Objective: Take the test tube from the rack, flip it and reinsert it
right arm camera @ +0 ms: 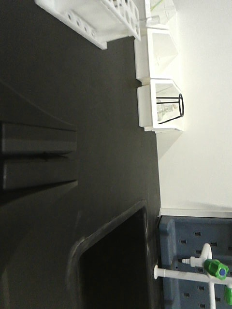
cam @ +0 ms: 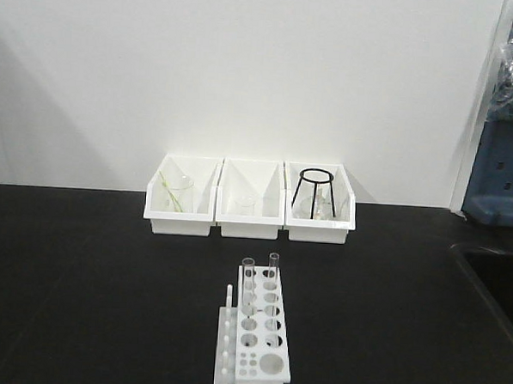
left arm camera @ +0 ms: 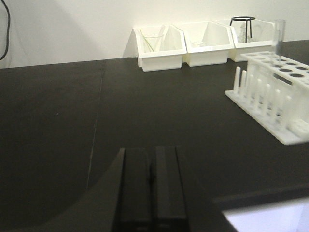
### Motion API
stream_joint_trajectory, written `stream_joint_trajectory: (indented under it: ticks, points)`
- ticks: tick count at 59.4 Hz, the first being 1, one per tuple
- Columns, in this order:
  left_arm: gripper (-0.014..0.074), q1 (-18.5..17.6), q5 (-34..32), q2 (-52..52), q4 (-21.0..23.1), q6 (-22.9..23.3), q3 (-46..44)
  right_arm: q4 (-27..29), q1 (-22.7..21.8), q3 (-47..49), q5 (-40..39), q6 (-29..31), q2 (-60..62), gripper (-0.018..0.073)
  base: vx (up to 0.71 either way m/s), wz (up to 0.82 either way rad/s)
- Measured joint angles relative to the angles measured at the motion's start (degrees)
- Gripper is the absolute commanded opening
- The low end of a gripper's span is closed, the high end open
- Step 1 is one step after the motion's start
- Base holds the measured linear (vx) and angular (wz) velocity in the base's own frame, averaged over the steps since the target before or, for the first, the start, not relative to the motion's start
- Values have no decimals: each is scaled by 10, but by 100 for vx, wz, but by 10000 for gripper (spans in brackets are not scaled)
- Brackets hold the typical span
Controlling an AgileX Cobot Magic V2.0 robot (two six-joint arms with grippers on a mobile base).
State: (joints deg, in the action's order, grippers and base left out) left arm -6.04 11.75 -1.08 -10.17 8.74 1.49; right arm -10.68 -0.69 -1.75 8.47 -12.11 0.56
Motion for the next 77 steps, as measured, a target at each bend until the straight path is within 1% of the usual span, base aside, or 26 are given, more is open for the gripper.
stream_joint_trajectory:
  ticks: [31, 65, 69, 74, 77]
  points:
    - [-6, 0, 0, 0, 0, 0, 0, 0, 0, 0, 0, 0, 0, -11, 29, -1]
    - [-6, 0, 0, 0, 0, 0, 0, 2, 0, 0, -3, 0, 0, -11, 4, 0]
    - [-6, 0, 0, 0, 0, 0, 0, 5, 0, -1, -30, -1, 0, -11, 0, 0]
    - [-6, 0, 0, 0, 0, 0, 0, 1, 0, 1, -97, -1, 0, -11, 0, 0]
    - [-6, 0, 0, 0, 0, 0, 0, -5, 0, 16, -117, -1, 0, -11, 0, 0]
